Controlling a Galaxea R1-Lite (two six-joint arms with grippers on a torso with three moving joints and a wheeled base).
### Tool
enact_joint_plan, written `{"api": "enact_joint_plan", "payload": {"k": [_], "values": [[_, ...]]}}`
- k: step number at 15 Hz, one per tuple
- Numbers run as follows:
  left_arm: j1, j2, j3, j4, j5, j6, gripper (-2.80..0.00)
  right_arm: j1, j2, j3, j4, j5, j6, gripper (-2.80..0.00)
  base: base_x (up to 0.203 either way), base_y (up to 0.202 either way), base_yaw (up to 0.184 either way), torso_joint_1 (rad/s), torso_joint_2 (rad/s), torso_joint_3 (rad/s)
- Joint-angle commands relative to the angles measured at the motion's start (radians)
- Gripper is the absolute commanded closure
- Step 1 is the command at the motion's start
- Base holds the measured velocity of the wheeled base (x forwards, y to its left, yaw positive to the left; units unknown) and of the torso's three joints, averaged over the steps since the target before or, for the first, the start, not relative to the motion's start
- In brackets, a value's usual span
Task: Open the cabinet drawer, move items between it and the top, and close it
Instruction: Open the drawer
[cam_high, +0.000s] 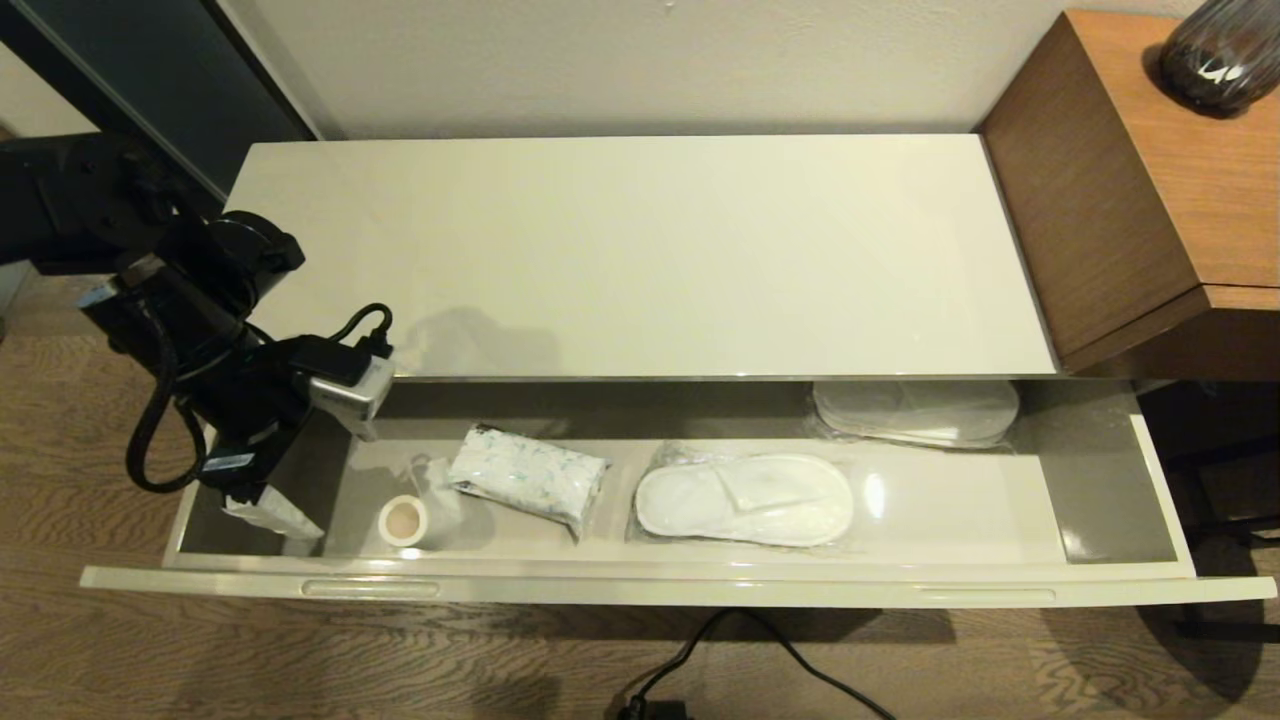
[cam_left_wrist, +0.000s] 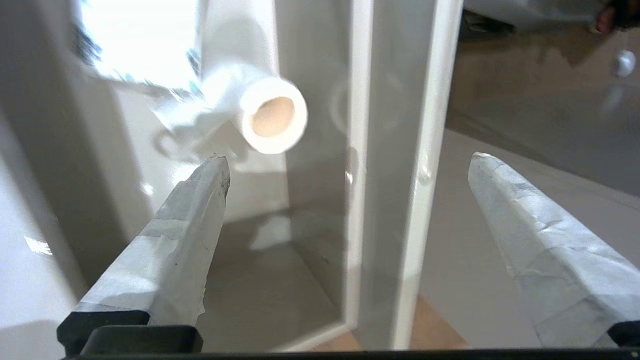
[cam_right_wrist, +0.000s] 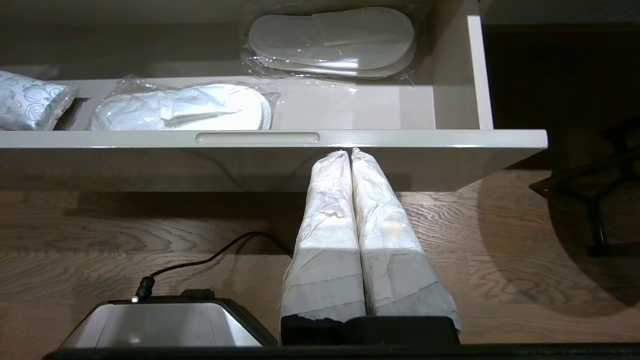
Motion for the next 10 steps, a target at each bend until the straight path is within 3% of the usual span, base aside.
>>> {"api": "enact_joint_plan", "payload": {"k": [1, 5, 8, 10], "values": [[0.009, 0.006, -0.020, 0.005, -0.007, -0.016, -2.80, 0.000, -0.002, 0.000, 0.000, 0.000, 0.000, 0.00, 0.000, 0.000, 0.000, 0.000, 0.00, 0.000], [0.006, -0.010, -0.018, 0.044, -0.044, -0.161, -2.80, 0.000, -0.002, 0.002, 0.000, 0.000, 0.000, 0.00, 0.000, 0.000, 0.000, 0.000, 0.00, 0.000], [0.005, -0.014, -0.018, 0.074, -0.069, -0.183, -2.80, 0.000, -0.002, 0.000, 0.000, 0.000, 0.000, 0.00, 0.000, 0.000, 0.000, 0.000, 0.00, 0.000], [0.000, -0.017, -0.016, 0.240, -0.124, -0.223, -2.80, 0.000, -0.002, 0.001, 0.000, 0.000, 0.000, 0.00, 0.000, 0.000, 0.000, 0.000, 0.00, 0.000]]}}
